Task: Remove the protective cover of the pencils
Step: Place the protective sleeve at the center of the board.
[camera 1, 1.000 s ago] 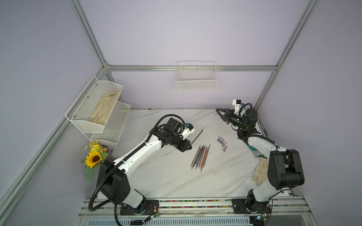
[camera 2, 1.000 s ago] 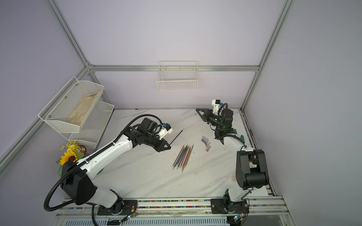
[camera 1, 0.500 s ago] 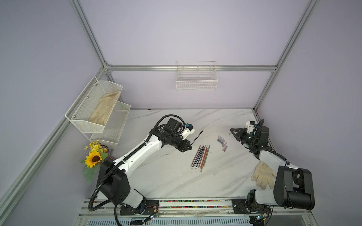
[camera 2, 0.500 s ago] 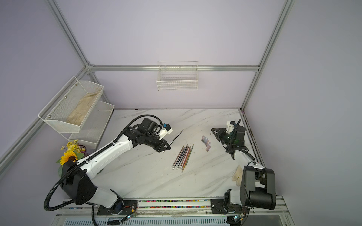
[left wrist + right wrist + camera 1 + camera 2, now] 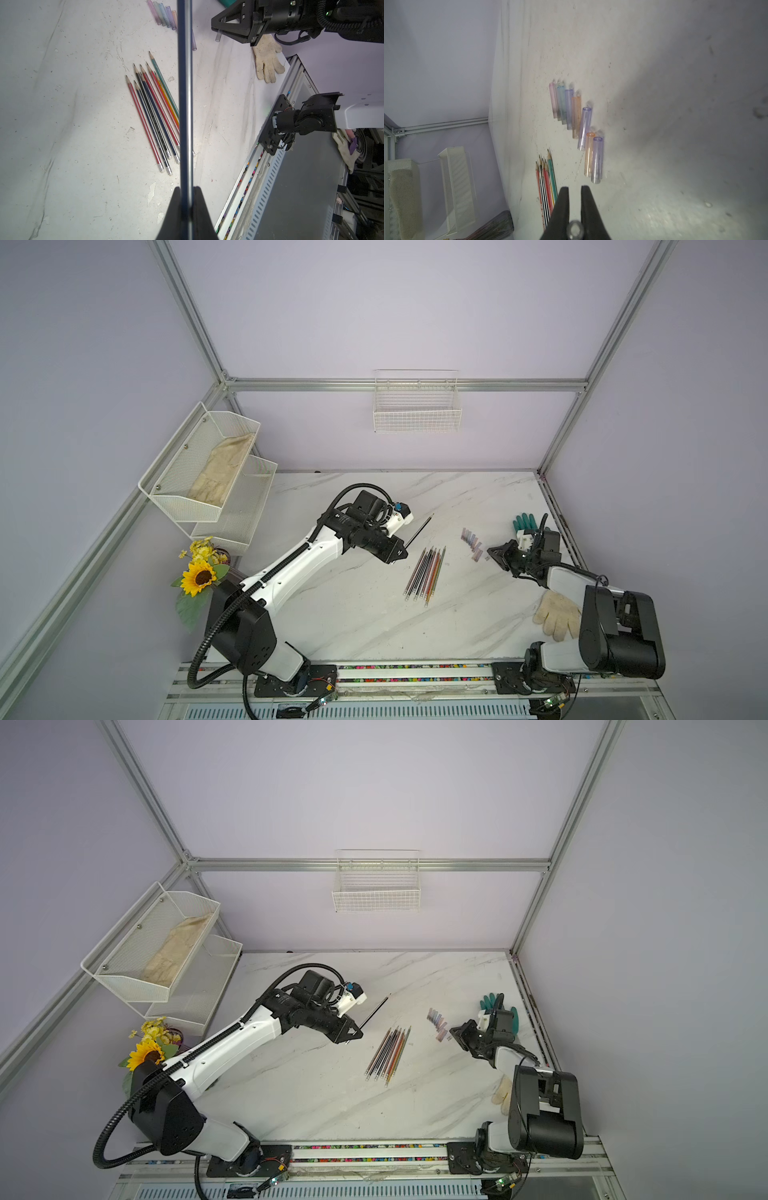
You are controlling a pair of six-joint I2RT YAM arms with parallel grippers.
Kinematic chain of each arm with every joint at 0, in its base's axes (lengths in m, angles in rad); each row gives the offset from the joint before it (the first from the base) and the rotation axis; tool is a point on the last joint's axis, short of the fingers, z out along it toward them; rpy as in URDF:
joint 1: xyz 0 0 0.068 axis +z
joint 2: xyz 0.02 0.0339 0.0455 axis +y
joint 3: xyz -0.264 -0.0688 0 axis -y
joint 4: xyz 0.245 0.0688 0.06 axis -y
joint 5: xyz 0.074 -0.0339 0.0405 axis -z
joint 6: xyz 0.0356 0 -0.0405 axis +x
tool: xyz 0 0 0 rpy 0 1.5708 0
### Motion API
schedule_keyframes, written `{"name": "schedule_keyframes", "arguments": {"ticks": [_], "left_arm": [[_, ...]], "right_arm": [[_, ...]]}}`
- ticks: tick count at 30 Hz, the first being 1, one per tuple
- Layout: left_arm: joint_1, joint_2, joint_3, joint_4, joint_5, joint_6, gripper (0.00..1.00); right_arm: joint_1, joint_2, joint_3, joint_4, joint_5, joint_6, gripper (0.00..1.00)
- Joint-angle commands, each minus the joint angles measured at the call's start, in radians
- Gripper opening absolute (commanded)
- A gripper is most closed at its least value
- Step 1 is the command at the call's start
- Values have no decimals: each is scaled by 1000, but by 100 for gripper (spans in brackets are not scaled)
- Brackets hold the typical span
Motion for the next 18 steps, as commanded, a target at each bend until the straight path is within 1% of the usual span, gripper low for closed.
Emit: {"name": "schedule_keyframes", "arguments": {"ticks": [1, 6, 14, 15, 17, 18], "left_arm": [[2, -6, -1, 5, 29, 10, 0], [2, -4, -2, 5, 28, 9, 0], [3, 3, 3, 4, 36, 9, 0], [2, 4, 3, 5, 36, 9, 0], [3, 4, 4, 4, 36, 10, 0], [3, 5, 4, 5, 36, 10, 0]], "right_arm": [[-5, 29, -23, 15, 13, -26, 0], [-6, 83, -36, 61, 21, -21, 0], [-6, 120, -19, 87, 39, -17, 0], [-6, 126, -15, 88, 37, -17, 1], [-6, 139, -13, 94, 34, -17, 7], [-5, 143, -12, 97, 34, -17, 8]]}}
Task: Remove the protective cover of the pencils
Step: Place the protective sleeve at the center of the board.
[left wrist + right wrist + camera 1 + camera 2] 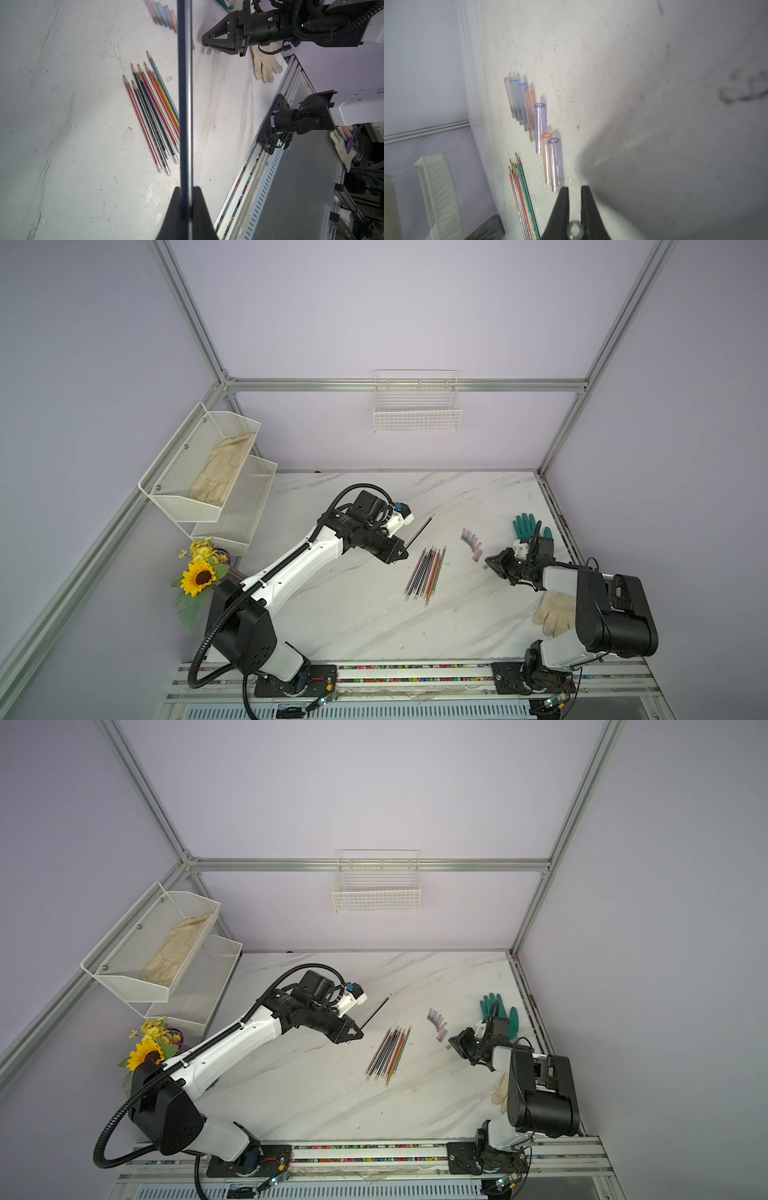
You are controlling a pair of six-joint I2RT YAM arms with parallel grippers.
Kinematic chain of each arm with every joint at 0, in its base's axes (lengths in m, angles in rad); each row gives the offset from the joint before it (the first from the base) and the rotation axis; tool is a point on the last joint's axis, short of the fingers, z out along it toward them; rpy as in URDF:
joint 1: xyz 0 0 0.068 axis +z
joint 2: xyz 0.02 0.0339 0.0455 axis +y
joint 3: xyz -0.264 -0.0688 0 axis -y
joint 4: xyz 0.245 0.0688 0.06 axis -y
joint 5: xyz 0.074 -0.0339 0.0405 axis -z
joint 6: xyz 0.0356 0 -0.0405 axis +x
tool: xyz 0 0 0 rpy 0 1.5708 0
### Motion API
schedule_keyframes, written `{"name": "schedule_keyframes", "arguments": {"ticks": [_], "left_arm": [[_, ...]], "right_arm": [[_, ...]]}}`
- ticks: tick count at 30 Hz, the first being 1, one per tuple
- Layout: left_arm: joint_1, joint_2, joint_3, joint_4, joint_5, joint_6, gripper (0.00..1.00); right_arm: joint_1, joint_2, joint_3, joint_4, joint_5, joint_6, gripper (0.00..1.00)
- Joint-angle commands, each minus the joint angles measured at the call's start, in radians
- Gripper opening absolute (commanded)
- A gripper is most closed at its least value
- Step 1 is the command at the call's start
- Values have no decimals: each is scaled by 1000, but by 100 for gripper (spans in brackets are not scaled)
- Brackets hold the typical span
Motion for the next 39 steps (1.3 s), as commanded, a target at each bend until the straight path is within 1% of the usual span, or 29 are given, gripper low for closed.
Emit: {"name": "schedule_keyframes", "arguments": {"ticks": [1, 5, 7, 8, 18, 23, 24, 26, 28, 30, 31, 32, 33, 35, 39], "left_arm": [[3, 3, 4, 5, 28, 9, 0], [2, 4, 5, 5, 28, 9, 0], [3, 6, 4, 6, 29, 9, 0], [2, 6, 5, 5, 28, 10, 0], [3, 6, 3, 5, 25, 10, 0], [3, 7, 2, 5, 23, 6, 0], [3, 9, 4, 5, 34, 3, 0], [14, 14, 9, 13, 111, -4, 0], [30, 17, -5, 49, 138, -45, 0], [43, 14, -18, 80, 117, -97, 0], [45, 6, -30, 102, 84, -130, 0], [44, -4, -46, 125, 40, -163, 0], [44, -7, -58, 141, 1, -202, 0], [44, -4, -107, 198, -62, -280, 0], [31, 76, -158, 261, -94, -357, 0]], "right_arm": [[-5, 22, 15, 38, 6, -9, 9], [-6, 38, 6, 55, -5, -7, 12], [-5, 45, 4, 64, -13, -7, 20], [-5, 47, 3, 68, -15, -6, 21], [-5, 45, 0, 75, -31, -4, 22], [-6, 5, -13, 72, -47, -5, 21], [-5, -6, -15, 74, -52, -10, 21], [-5, -41, -21, 65, -59, -33, 20], [-4, -84, -28, 42, -44, -53, 18], [-3, -134, -42, 27, -38, -69, 15], [-1, -160, -53, 29, -37, -75, 10], [4, -193, -67, 39, -40, -85, 2], [11, -215, -78, 49, -39, -97, 0], [29, -246, -96, 75, -46, -127, 0], [33, -308, -113, 122, -107, -154, 0]]}}
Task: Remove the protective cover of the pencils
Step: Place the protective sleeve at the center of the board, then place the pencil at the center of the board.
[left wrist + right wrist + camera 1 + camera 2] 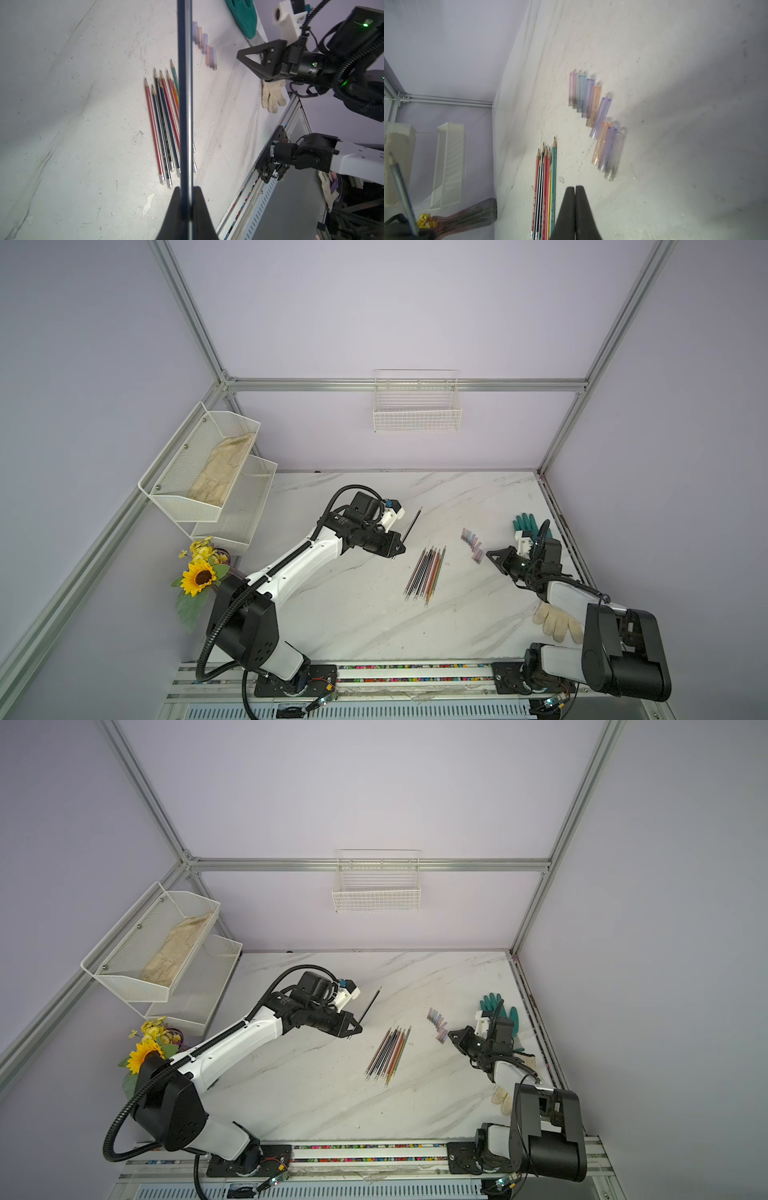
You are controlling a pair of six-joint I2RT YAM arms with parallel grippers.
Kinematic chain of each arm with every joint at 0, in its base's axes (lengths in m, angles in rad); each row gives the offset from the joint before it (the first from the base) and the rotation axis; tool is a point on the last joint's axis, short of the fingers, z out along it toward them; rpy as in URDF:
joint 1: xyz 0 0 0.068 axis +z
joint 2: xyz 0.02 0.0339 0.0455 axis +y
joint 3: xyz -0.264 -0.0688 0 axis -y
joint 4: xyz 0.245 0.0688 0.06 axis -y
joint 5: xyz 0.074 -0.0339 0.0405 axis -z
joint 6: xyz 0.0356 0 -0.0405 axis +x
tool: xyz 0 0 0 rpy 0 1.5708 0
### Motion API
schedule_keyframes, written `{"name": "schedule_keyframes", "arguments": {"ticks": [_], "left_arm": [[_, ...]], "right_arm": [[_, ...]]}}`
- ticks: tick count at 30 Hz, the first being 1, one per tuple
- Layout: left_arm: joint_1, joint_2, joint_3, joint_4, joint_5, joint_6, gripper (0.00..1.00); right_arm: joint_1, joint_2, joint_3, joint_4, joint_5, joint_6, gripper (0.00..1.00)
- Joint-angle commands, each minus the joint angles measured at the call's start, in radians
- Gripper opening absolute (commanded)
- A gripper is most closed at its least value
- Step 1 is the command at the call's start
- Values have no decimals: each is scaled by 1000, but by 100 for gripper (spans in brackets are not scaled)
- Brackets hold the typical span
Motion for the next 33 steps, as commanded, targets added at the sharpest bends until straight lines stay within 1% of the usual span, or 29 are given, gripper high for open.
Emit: {"name": "schedule_keyframes", "arguments": {"ticks": [1, 2, 4, 7, 9, 16, 24, 33], "left_arm": [[-17, 48, -81, 116, -75, -115, 0], [-25, 47, -105, 143, -102, -127, 0], [-31, 45, -138, 190, -120, -143, 0], [-34, 57, -147, 208, -127, -145, 0], [-36, 73, -143, 211, -122, -134, 5], [-45, 144, -167, 264, -127, -127, 5], [-52, 189, -160, 273, -129, -120, 5], [-54, 221, -160, 269, -142, -110, 5]], "right_arm": [[7, -63, -6, 37, -36, -65, 0], [7, -88, 9, -4, -14, -93, 0], [7, -144, 26, -70, 41, -135, 0], [7, -195, -18, -8, 55, -107, 0], [7, -188, -11, -20, 61, -115, 0], [8, -77, 13, -12, 47, -114, 0], [7, -99, 4, -8, 51, -108, 0], [8, -73, 9, -3, 43, -108, 0]]}}
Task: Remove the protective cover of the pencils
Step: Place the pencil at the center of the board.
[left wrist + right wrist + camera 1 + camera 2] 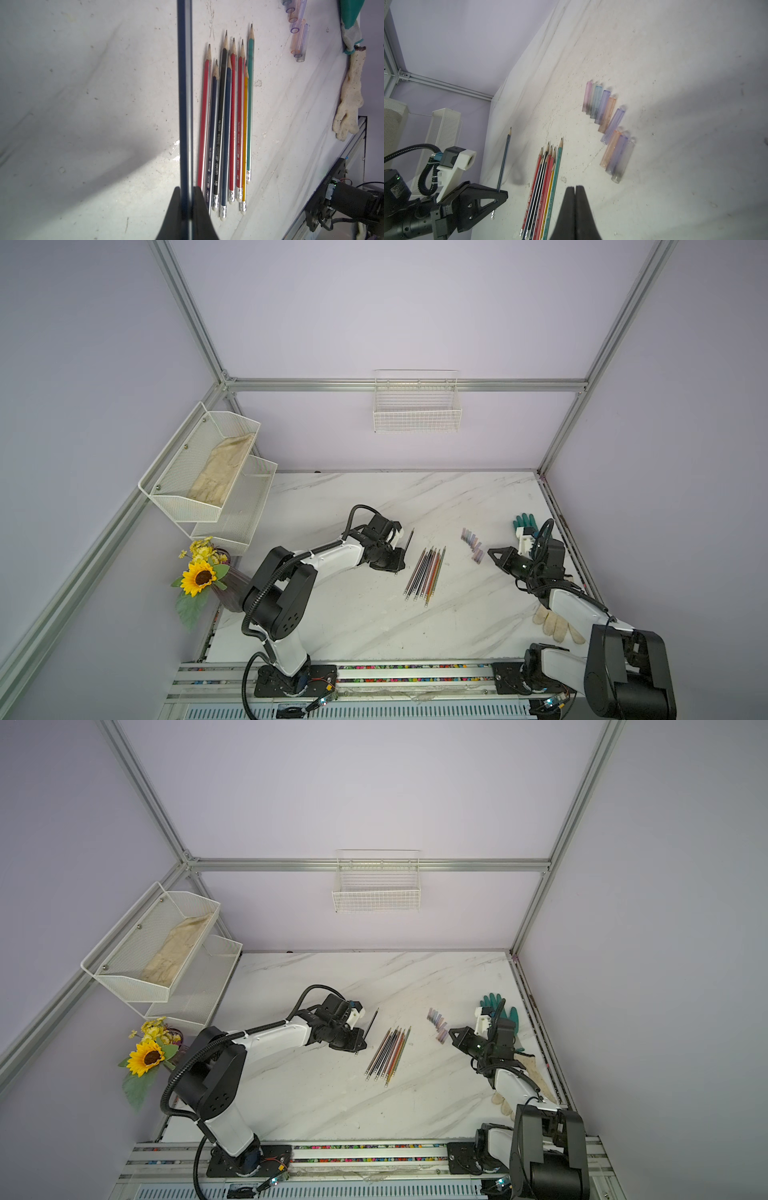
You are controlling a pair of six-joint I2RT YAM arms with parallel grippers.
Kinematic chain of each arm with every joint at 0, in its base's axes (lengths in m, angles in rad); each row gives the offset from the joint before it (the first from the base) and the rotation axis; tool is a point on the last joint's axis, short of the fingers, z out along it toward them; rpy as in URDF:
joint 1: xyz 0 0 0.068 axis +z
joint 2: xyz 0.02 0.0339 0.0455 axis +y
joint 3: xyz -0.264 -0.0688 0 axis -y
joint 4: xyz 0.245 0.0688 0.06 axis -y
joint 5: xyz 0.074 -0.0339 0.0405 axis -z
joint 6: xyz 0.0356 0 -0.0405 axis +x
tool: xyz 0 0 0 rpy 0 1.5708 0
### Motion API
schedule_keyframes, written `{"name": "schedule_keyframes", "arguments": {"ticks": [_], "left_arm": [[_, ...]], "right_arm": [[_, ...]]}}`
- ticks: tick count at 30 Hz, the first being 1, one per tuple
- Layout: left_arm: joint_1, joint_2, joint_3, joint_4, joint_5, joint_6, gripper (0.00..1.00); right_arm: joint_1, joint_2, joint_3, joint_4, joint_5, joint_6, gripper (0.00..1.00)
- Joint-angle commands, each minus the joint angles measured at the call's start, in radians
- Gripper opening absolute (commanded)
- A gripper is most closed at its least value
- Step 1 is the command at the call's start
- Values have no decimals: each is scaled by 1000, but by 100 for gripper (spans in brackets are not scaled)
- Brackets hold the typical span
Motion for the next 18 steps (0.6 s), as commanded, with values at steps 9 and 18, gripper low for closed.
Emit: {"name": "schedule_keyframes", "arguments": {"ticks": [9, 18], "left_arm": [[-9, 25, -17, 19, -13, 13, 8], [-9, 51, -23, 10, -39, 15, 11]], "right_arm": [[4, 18, 14, 20, 0, -18, 0], [3, 46, 23, 17, 4, -19, 0]]}}
